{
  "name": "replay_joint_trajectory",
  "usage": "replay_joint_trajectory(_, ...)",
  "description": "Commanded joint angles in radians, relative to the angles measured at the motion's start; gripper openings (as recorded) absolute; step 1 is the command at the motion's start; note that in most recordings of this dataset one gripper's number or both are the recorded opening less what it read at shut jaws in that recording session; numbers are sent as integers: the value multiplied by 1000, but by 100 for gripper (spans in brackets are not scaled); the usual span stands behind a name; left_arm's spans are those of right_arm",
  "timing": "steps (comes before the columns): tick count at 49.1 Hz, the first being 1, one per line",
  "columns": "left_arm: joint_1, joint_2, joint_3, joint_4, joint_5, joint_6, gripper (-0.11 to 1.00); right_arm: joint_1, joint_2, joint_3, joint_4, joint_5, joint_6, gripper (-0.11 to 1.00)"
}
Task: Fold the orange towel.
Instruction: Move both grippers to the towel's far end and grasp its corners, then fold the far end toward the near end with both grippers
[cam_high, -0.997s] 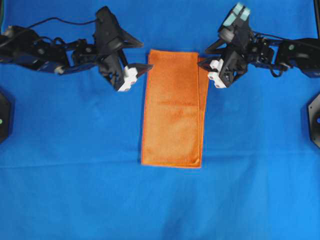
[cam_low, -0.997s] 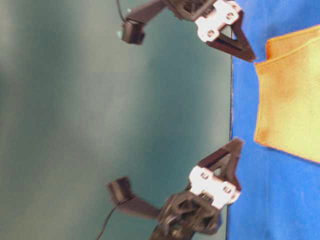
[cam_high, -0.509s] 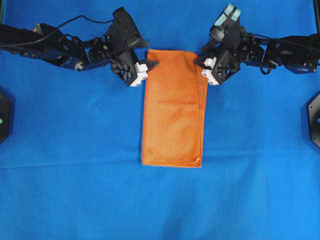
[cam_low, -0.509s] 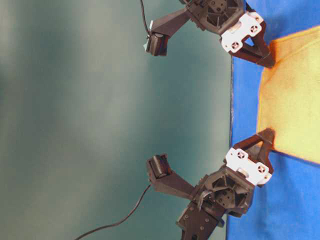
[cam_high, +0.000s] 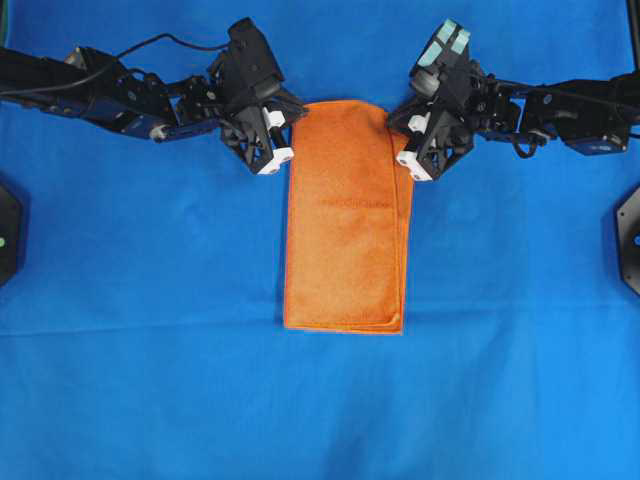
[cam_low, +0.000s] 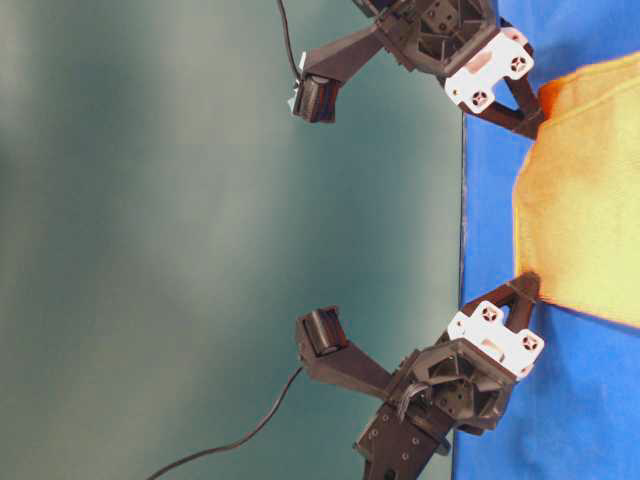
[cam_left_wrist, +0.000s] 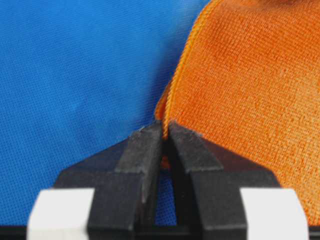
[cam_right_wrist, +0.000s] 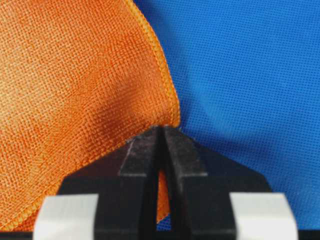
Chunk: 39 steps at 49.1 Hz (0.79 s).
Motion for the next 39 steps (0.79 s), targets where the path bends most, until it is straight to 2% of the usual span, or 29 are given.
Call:
replay_joint_trajectory(1,-5,-20,-6,2,-2,2,2,6,-25,-9,-3,2,-2,2)
replay_joint_trajectory(19,3,-97,-18,2,11,17,2,-37,-117,-14,-3,37,-9,2)
replay_joint_trajectory(25,11,-118,-25,2,31,37,2,-37,-149,-14,-3,55,-20,2)
replay_joint_trajectory(39,6,-132,-18,2,75,38,2,-37,-166,-14,-3,67,-23,2)
